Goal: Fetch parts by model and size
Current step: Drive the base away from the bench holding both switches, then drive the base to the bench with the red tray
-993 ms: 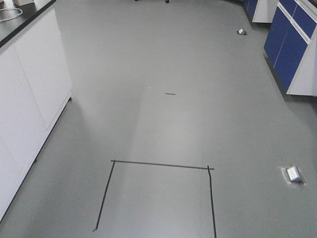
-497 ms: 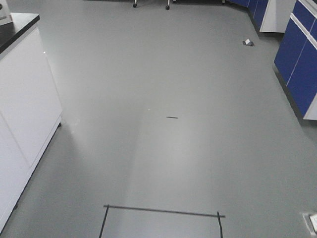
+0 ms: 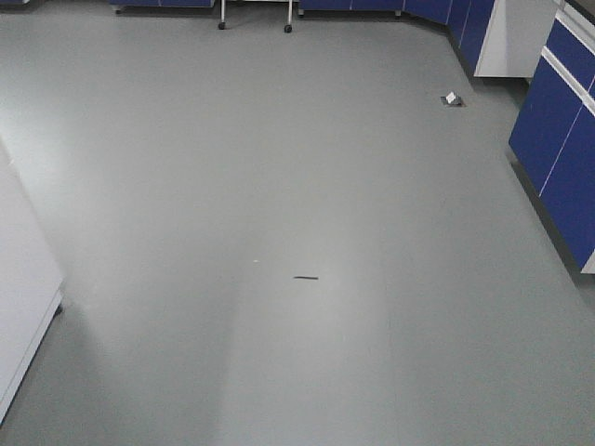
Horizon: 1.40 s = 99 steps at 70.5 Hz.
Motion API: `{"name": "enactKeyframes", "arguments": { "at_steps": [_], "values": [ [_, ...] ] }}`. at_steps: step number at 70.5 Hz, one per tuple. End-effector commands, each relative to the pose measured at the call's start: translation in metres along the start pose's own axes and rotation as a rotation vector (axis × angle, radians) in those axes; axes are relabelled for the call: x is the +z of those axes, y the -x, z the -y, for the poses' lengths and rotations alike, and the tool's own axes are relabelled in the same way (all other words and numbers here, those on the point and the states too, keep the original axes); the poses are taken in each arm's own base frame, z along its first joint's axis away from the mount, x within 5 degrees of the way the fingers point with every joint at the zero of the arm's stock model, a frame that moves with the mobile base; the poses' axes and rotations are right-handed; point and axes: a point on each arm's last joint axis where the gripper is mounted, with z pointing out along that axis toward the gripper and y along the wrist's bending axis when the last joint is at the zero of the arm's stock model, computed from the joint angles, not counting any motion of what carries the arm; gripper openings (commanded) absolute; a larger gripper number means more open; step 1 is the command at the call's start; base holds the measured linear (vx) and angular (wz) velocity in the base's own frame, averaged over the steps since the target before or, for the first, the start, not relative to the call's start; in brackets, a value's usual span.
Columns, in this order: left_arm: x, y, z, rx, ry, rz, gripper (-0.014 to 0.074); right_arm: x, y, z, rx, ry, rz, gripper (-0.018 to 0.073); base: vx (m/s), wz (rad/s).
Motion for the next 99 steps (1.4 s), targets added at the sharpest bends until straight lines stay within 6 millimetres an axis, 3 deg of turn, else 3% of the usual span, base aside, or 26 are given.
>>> {"name": "enactKeyframes", "arguments": {
  "at_steps": [1, 99],
  "values": [
    [0.0001, 0.0136, -0.0017, 0.006, -0.001, 0.083, -0.0006, -0.0014, 0.0157, 0.0013, -0.008, -0.011, 0.096, -0.0005, 0.57, -0.16],
    [0.0001, 0.0136, -0.0017, 0.006, -0.001, 0.083, -0.0006, -0.0014, 0.0156, 0.0013, -0.008, -0.011, 0.095, -0.0005, 0.59, -0.05]
  ]
}}
